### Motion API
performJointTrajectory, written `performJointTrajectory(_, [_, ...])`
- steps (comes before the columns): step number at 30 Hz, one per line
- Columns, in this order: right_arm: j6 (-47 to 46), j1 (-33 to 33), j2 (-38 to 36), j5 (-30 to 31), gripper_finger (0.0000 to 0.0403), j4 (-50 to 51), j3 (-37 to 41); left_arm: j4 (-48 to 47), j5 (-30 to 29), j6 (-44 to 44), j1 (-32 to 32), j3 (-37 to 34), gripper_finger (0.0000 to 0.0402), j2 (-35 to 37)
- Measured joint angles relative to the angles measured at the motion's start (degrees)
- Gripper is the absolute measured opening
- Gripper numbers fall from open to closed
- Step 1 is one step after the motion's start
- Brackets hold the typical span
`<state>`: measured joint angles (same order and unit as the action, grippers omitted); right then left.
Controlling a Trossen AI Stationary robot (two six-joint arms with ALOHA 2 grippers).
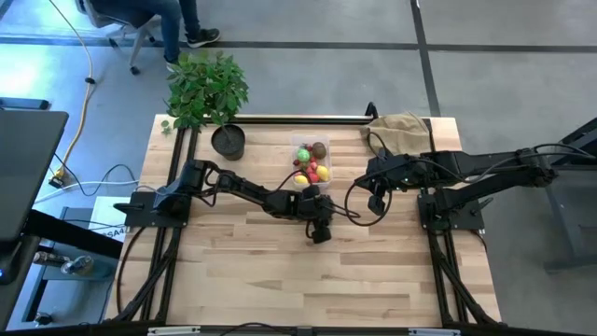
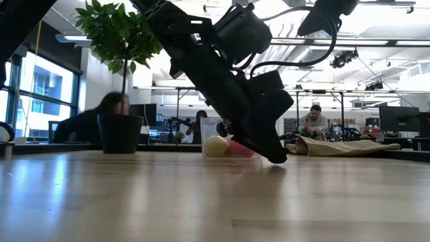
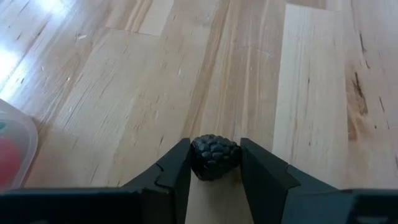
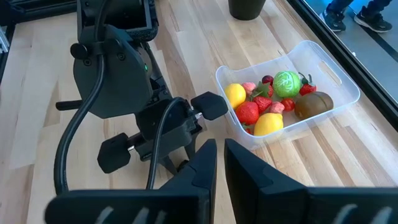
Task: Pick and placing Produce into tupperware
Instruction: Put the blackberry into the transparent bin
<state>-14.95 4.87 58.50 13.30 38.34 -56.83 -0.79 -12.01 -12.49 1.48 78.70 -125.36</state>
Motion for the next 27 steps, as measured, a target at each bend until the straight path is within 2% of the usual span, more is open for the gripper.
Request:
performJointTrajectory(12, [0.01,-0.01,-0.02,0.00,0.0024,-0.01,-0.01,4.11,0.07,0.26,-1.35,0.02,0.0110,2.61])
performJointTrajectory(19, [-0.01,0.01,-0.02,0.02,0.0024,-0.01,0.01,2.84,-8.02,3.63,-2.78,0.04,0.0110,9.87])
performJointTrajectory(27, [-0.01,-0.01,-0.02,0.00,0.0024,-0.01,0.01,-3.64,-19.61,11.86,-1.40,0.04,0.0110,19.29])
